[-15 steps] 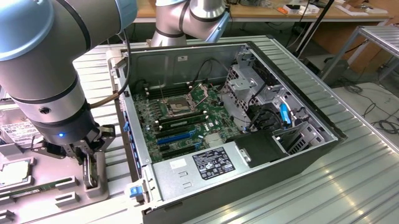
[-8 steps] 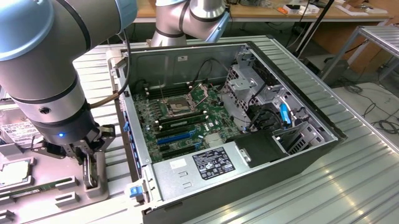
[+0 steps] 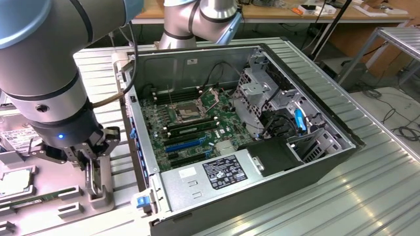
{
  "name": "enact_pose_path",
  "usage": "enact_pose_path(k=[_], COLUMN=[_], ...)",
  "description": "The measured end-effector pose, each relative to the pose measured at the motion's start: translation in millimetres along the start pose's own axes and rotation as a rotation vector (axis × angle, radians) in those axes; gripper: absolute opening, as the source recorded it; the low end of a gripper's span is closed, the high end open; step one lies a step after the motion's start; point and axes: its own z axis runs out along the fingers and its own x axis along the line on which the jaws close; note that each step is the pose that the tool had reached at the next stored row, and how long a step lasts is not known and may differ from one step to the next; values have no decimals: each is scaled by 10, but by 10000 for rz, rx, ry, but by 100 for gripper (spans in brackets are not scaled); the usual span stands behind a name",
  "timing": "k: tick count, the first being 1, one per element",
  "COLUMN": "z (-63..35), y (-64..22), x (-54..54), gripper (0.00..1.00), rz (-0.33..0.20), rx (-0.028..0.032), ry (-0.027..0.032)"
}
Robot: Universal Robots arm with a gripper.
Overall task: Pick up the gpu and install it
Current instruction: 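Pick up the gpu and move the gpu toward the slot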
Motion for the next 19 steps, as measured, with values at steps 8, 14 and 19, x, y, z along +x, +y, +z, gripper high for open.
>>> enact_pose_path(k=[8,14,19], z=[-264,-517,-734], y=[11,21,30], x=[-6,-12,-17], gripper=[27,27,27], rz=[0,2,3], rx=[0,5,7], ry=[2,63,84])
